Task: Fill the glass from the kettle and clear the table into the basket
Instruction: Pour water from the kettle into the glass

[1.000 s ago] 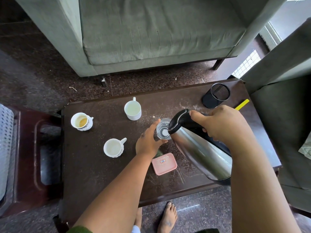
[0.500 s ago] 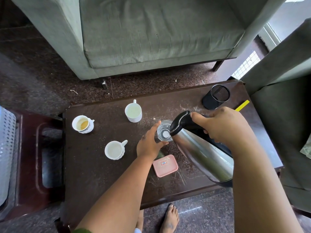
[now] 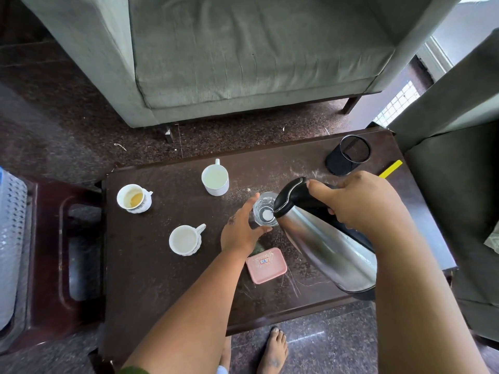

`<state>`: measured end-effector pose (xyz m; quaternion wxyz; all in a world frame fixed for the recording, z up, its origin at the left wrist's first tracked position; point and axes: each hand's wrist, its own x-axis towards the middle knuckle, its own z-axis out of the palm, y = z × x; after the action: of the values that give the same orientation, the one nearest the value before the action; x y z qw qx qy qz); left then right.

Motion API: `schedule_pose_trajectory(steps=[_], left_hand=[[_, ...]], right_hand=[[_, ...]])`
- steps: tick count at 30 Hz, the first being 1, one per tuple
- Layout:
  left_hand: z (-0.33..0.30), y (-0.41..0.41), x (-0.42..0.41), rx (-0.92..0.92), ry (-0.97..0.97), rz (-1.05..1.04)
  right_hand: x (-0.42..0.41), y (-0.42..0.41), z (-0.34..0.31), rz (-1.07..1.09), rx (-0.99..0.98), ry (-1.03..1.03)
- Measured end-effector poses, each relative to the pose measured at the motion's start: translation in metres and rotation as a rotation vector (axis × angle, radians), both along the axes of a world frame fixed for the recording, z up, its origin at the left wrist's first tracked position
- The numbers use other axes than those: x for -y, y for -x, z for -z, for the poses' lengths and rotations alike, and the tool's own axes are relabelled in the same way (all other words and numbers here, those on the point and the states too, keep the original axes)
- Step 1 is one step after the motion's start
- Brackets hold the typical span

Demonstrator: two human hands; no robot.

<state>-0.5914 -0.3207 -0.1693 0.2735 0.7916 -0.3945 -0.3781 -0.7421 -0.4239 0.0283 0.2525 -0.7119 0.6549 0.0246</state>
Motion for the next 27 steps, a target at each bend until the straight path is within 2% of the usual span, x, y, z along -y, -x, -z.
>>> schedule_pose_trajectory(steps=[6,17,23,27], left_hand=[[0.001,0.0,-0.001,0.027,0.001,0.017],[-0.015,0.002,0.005,0.172,-0.093,0.139],[-0.043,0.01,0.001,0.077,-0.102,0.021],[-0.09,0.037,-0.008,-0.085,-0.019,-0.102]], right_hand=[[-0.002,0.001,0.0,-0.004,0.016,0.027],[-0.013,0.035,-0.006,0.106,0.172,0.055],[-0.027,0.066,-0.016,0.22,0.344,0.011],[-0.048,0.089,-0.026,0.331,0.51,0.034]])
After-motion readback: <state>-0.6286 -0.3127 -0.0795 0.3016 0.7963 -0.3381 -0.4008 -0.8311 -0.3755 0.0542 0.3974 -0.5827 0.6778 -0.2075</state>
